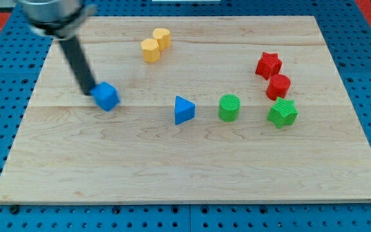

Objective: Adjust the blue cube parallel to the left of the blue triangle

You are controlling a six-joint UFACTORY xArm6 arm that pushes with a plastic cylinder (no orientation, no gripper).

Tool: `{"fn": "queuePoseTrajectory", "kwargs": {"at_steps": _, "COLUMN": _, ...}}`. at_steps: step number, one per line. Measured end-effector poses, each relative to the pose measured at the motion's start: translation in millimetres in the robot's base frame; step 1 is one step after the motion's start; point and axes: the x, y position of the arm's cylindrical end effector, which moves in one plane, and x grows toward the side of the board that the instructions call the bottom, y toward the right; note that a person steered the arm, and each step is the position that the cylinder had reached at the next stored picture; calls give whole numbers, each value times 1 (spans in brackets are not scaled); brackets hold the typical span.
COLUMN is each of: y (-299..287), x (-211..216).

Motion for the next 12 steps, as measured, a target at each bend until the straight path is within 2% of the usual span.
{"fn": "queuePoseTrajectory", "kwargs": {"at_steps": 1, "y": 34, "x": 22}}
{"fn": "queuePoseTrajectory", "kwargs": {"at_steps": 2, "y": 29, "x": 54}}
{"fn": "queuePoseTrajectory", "kwargs": {"at_steps": 3, "y": -13, "x": 85}}
{"fn": "queuePoseTrajectory", "kwargs": {"at_steps": 4, "y": 54, "x": 137}}
{"fn": "queuePoseTrajectory", "kwargs": {"at_steps": 5, "y": 112, "x": 109}}
{"fn": "queuePoseTrajectory", "kwargs": {"at_steps": 6, "y": 99, "x": 86}}
{"fn": "queuePoseTrajectory", "kwargs": {"at_steps": 8, "y": 99, "x": 86}}
{"fn": "queuePoseTrajectory", "kwargs": {"at_steps": 12, "y": 81, "x": 54}}
